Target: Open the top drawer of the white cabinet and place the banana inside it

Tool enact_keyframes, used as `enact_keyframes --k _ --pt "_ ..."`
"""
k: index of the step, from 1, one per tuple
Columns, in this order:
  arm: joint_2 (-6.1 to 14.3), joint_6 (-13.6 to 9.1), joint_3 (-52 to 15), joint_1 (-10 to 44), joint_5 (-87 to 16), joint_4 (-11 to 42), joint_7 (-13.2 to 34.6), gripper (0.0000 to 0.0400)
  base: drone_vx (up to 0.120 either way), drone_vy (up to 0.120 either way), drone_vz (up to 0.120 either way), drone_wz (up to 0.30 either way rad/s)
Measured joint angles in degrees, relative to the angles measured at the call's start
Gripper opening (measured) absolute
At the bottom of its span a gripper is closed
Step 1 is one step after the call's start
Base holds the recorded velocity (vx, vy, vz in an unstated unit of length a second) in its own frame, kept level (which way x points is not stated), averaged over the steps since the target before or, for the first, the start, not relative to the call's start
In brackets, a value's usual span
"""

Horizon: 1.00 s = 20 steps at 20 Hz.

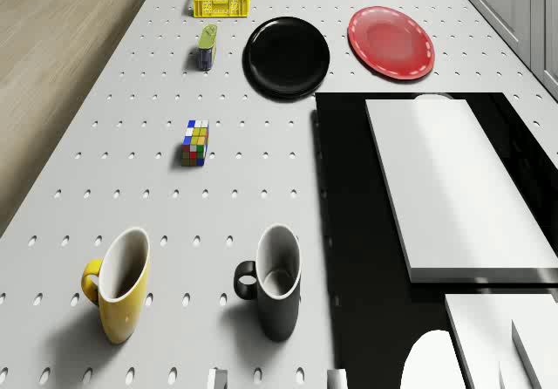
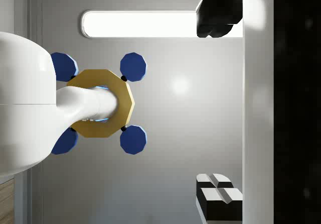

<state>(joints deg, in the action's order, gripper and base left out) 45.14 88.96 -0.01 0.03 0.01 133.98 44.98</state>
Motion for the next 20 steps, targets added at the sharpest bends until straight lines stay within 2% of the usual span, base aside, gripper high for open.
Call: enact_keyframes --k 6,7,9,11,14,20 --pt "-1.4 -5.6 -0.1 0.2 0.1 -7.3 -0.1 0.0400 0.000 0.000 0.000 0.000" --pt "-1.9 -6.4 1.1 -0.1 2.0 -8.5 -0.3 0.0400 0.000 0.000 0.000 0.000" --pt "-2.6 -7.9 9.8 -2.0 14.8 -9.5 -2.9 0.0400 0.020 -0.020 0.000 0.000" --pt "-3.0 -9.1 18.1 -4.3 26.8 -8.4 -4.9 0.0400 0.120 -0.120 0.000 0.000" --pt "-2.9 -9.9 27.1 -7.7 40.2 -4.9 -7.0 0.0400 0.120 -0.120 0.120 0.000" --pt "-1.3 -9.4 36.2 -13.0 53.4 0.8 -8.7 0.0400 0.120 -0.120 0.120 0.000"
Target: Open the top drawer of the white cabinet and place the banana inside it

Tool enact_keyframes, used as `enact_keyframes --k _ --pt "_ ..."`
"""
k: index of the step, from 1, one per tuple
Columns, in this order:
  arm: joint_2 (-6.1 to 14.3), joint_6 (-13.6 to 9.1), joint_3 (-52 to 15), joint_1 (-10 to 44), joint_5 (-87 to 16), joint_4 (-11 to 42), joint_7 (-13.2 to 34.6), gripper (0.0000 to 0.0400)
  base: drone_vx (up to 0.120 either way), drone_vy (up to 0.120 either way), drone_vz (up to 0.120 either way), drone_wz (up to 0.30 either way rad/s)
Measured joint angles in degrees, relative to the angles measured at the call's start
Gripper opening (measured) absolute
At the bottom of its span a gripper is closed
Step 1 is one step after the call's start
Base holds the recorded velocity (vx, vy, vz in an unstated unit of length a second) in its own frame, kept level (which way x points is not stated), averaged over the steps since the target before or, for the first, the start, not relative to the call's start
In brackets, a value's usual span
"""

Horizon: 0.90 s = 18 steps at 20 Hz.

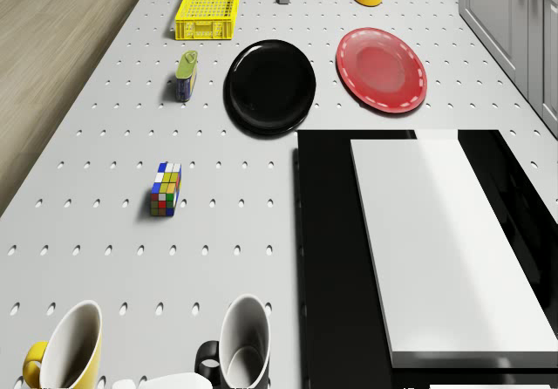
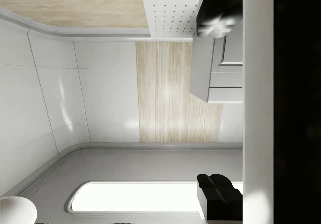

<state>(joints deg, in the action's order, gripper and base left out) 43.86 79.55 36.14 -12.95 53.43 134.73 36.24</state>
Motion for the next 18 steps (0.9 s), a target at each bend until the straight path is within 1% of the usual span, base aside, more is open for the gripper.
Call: enact_keyframes --k 7,17,18 --pt "2.1 1.8 4.2 -4.1 4.1 2.8 -0.2 0.0400 0.120 -0.120 0.120 0.000" --pt "5.0 4.8 7.0 -8.4 3.9 4.0 0.9 0.0400 0.120 -0.120 0.120 0.000" --pt "5.3 5.1 7.3 -8.8 3.8 4.1 1.0 0.0400 0.120 -0.120 0.040 0.000"
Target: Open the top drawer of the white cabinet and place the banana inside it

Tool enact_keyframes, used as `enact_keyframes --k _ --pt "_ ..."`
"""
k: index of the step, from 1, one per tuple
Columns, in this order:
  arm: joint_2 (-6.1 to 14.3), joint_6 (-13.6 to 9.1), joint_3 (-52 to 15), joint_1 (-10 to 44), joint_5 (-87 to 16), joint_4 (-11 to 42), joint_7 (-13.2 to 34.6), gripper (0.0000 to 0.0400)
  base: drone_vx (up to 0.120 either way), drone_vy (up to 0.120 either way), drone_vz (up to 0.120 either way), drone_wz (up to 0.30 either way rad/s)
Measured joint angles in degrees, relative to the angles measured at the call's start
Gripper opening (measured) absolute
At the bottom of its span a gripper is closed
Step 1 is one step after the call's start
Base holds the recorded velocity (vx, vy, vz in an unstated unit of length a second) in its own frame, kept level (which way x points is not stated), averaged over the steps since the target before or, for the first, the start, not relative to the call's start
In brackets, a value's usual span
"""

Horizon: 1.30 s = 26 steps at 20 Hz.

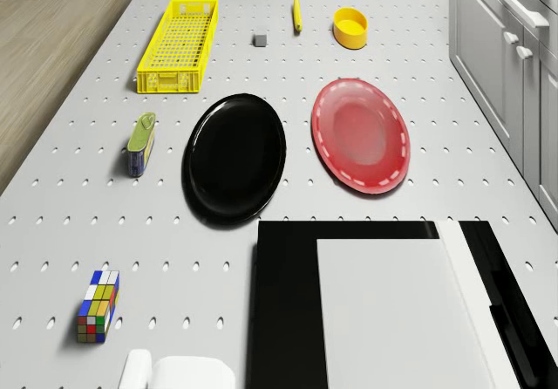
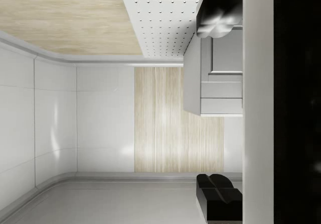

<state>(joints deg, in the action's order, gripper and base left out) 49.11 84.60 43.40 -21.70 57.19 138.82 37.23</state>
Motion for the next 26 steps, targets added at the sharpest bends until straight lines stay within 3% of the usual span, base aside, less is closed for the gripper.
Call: enact_keyframes --k 4,17,26 --pt "1.1 1.1 0.7 -1.4 -0.6 0.2 0.6 0.0400 0.120 -0.110 0.000 0.000" --pt "4.5 4.6 2.7 -5.5 -2.9 0.7 2.5 0.0400 0.120 0.000 0.000 0.000" --pt "6.6 6.7 3.7 -7.9 -4.5 1.0 3.8 0.0400 0.120 -0.116 0.000 0.000"
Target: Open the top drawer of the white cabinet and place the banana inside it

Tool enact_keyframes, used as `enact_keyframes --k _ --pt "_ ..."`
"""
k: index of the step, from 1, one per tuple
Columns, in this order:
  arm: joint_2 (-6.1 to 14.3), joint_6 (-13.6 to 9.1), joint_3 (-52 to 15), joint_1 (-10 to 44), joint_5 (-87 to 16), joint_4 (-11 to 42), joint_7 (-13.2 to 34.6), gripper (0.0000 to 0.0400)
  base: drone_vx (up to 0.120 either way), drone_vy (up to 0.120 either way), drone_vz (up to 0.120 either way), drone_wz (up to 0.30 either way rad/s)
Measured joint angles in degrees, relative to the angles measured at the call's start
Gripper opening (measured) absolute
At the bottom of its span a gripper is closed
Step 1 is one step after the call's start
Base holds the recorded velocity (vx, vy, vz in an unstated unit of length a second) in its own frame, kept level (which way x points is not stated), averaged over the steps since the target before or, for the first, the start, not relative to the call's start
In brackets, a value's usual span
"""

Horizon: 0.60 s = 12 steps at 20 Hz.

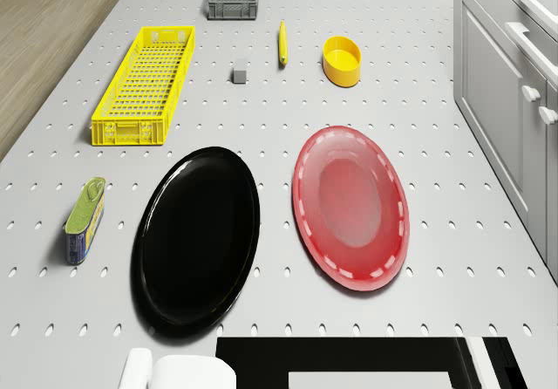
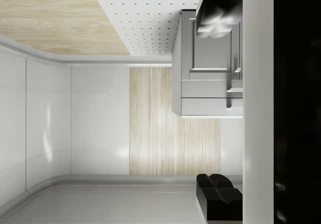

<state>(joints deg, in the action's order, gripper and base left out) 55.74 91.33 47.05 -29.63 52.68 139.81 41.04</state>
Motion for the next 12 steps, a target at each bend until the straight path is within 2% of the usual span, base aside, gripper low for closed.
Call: enact_keyframes --k 12 --pt "2.6 2.5 1.0 -2.7 -2.0 0.3 1.6 0.0400 0.120 -0.120 0.000 0.000"
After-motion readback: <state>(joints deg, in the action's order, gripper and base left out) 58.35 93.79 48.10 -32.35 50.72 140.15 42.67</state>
